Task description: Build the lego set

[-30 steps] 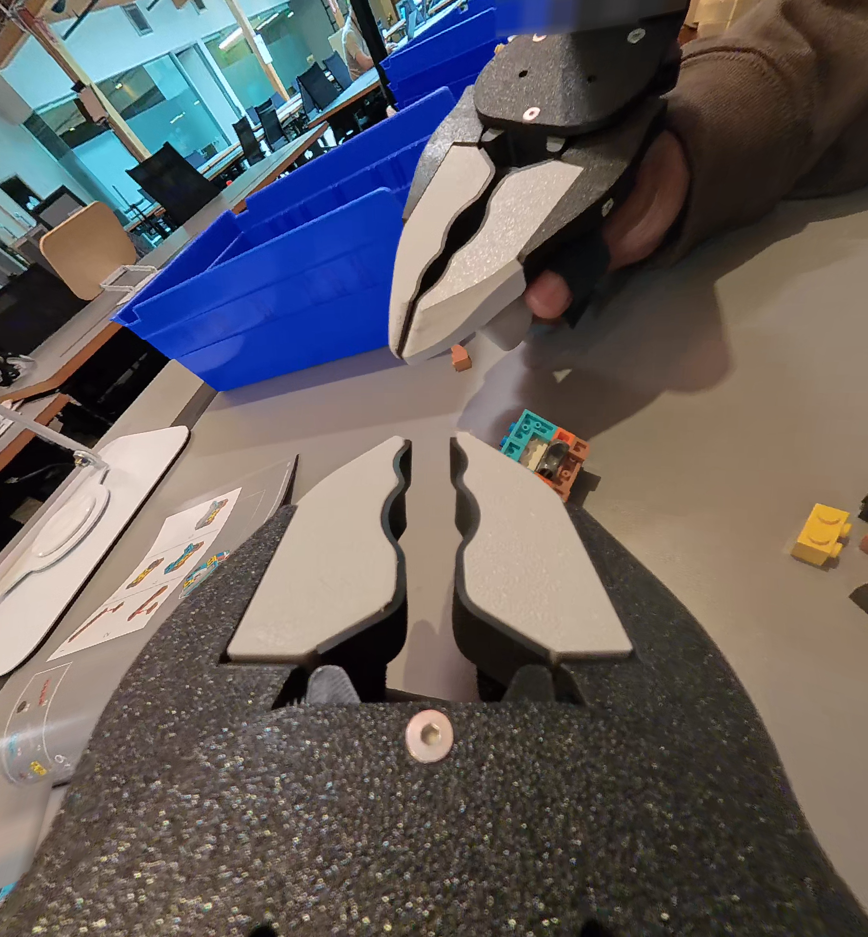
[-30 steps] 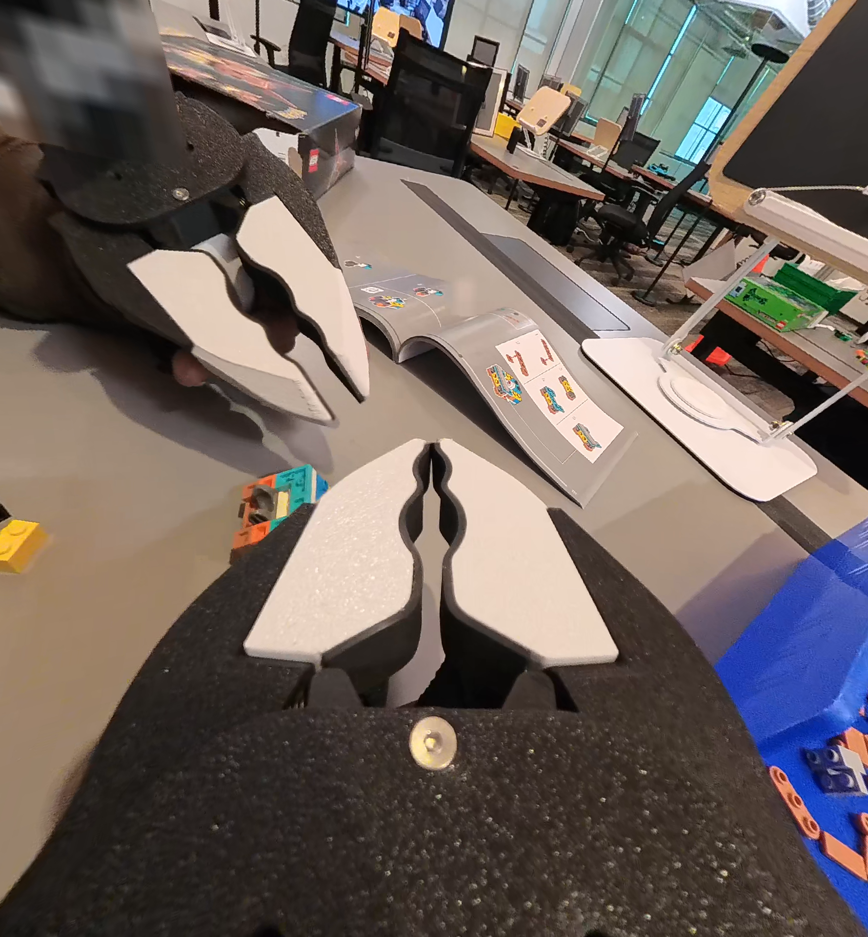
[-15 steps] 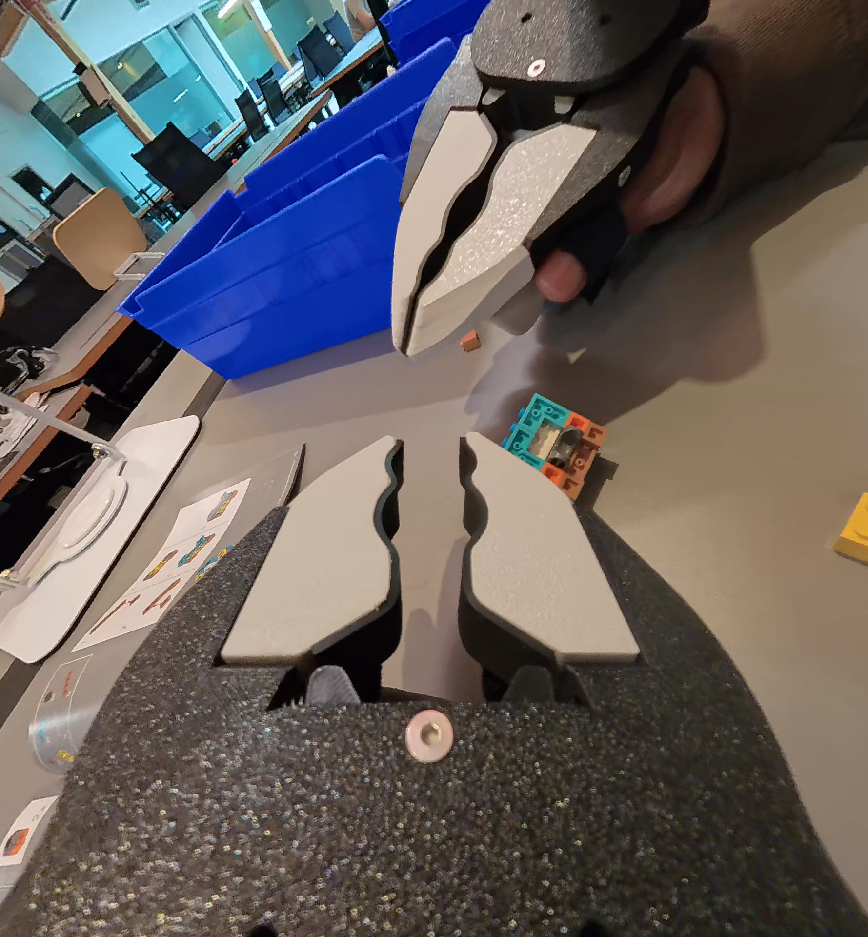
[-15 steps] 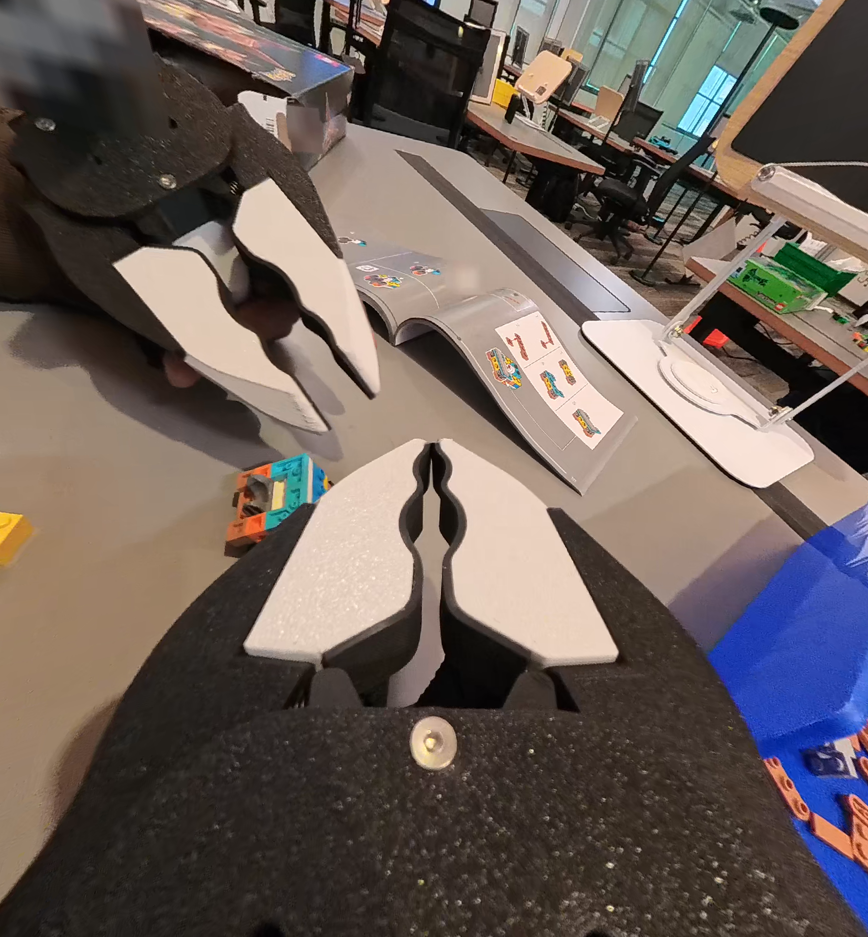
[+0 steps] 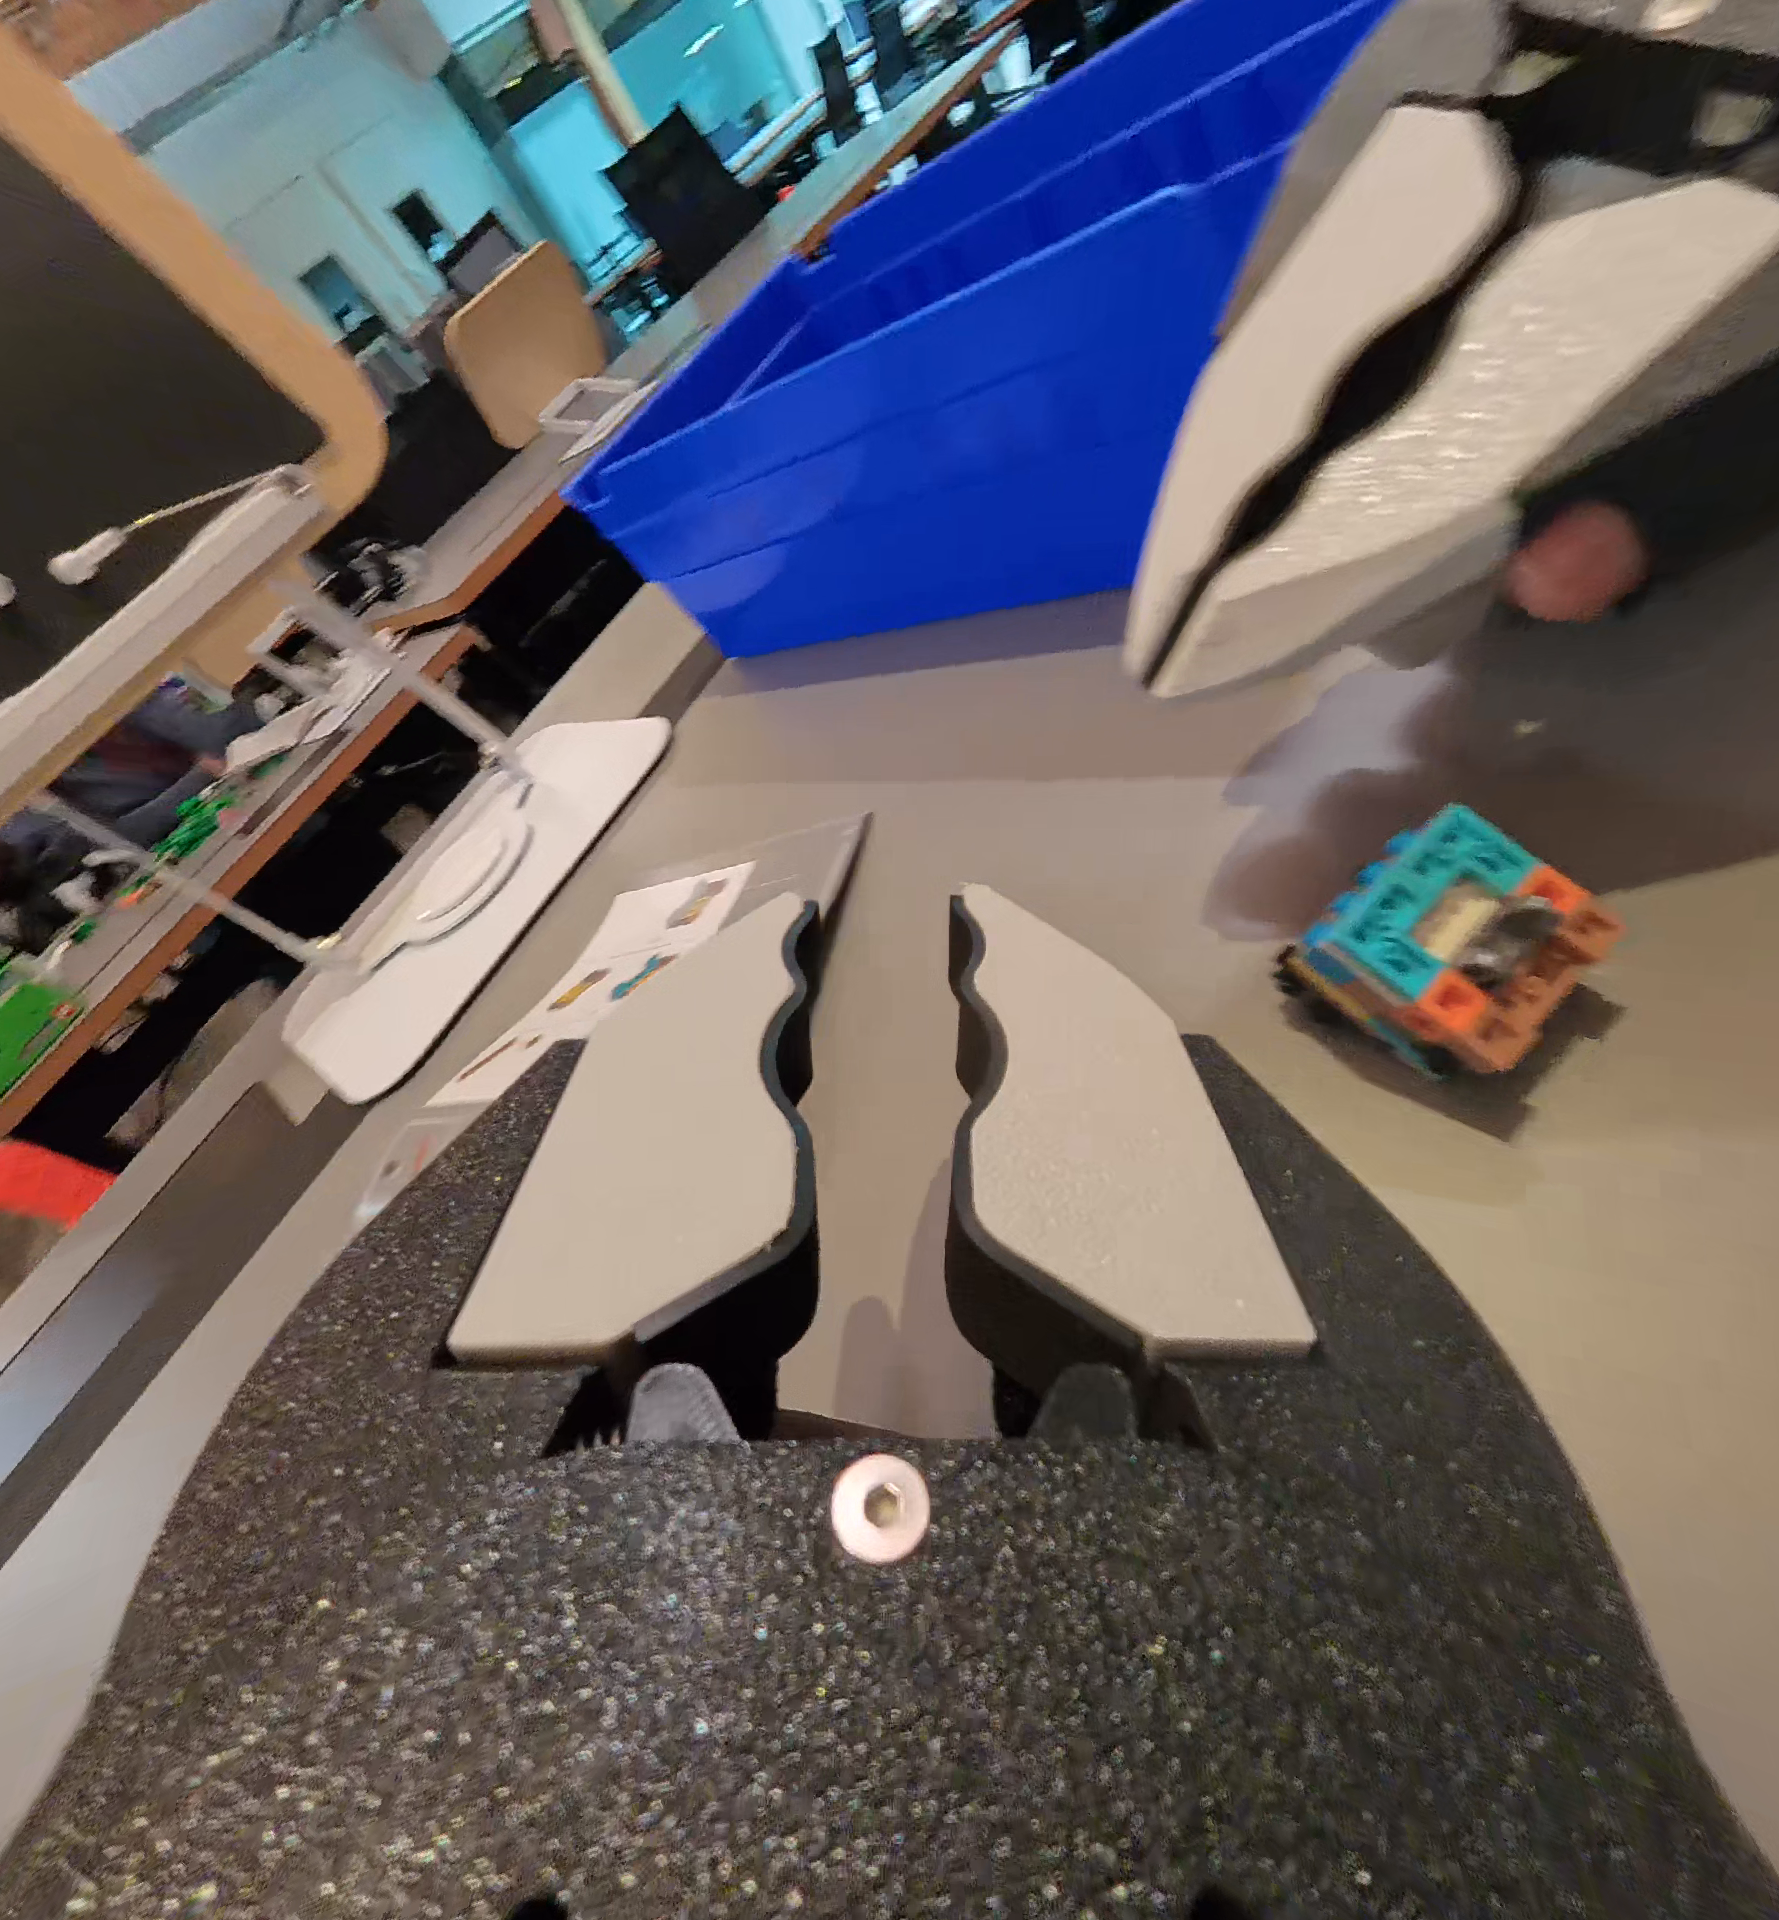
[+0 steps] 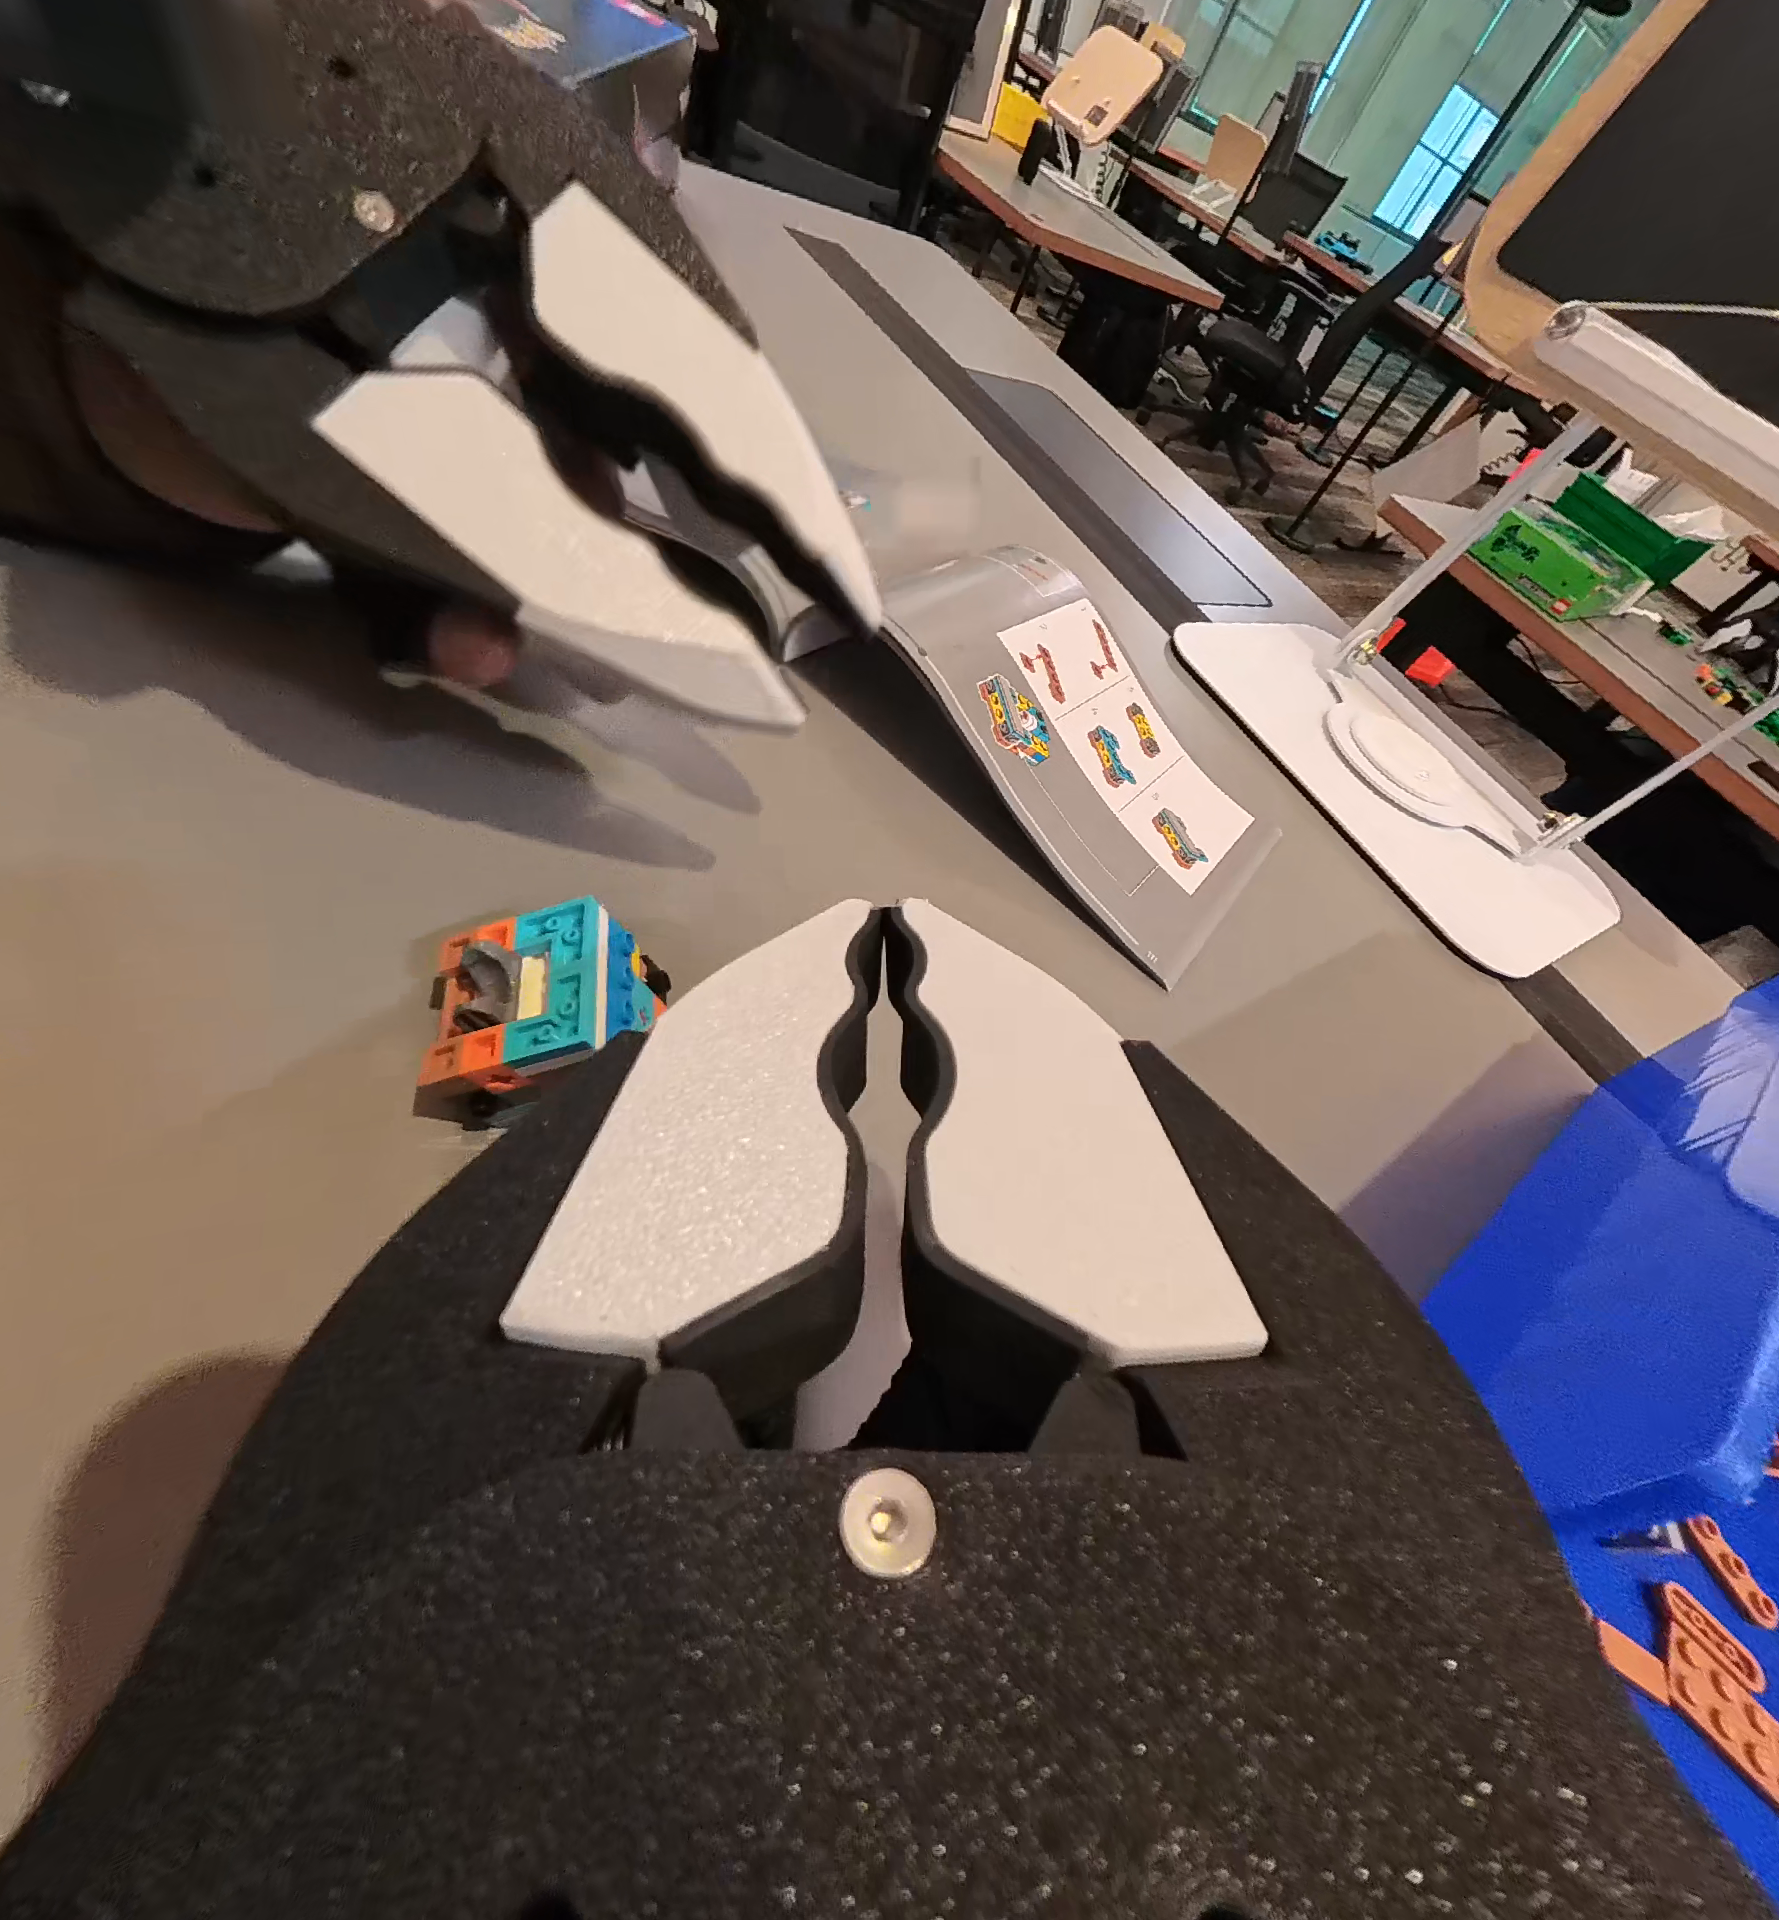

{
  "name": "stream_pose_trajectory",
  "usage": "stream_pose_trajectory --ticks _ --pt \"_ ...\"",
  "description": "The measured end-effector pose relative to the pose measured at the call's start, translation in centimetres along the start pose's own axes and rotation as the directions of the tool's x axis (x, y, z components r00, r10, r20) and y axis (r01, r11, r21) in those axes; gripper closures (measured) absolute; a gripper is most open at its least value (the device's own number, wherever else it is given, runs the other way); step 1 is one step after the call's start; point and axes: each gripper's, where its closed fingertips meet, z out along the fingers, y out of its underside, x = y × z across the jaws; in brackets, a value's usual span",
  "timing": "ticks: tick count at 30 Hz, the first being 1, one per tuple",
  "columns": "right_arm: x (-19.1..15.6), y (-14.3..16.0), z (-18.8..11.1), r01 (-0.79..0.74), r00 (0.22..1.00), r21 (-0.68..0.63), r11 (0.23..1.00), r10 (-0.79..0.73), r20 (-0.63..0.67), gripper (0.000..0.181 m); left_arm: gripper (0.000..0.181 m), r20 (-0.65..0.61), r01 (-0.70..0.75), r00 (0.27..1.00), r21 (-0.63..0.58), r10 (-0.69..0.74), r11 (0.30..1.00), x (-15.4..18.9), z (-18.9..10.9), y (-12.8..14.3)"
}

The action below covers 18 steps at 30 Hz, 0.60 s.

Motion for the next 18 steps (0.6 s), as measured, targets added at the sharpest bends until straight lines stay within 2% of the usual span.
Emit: stream_pose_trajectory --ticks 7,14,18 --pt "0.0 0.3 0.2 0.009 1.000 -0.028 1.000 -0.009 -0.013 0.181 0.152 0.173 0.119 0.980 -0.117 -0.098 0.986 -3.9 -0.1 2.0" --pt "0.3 0.8 0.4 0.011 0.999 -0.063 0.998 -0.014 -0.035 0.181 0.141 0.172 0.088 0.984 -0.301 -0.037 0.949 -3.6 1.4 3.9" --pt "0.4 1.0 0.4 0.010 0.999 -0.078 0.997 -0.014 -0.046 0.181 0.141 0.174 0.075 0.985 -0.326 -0.018 0.943 -3.4 2.0 4.1"
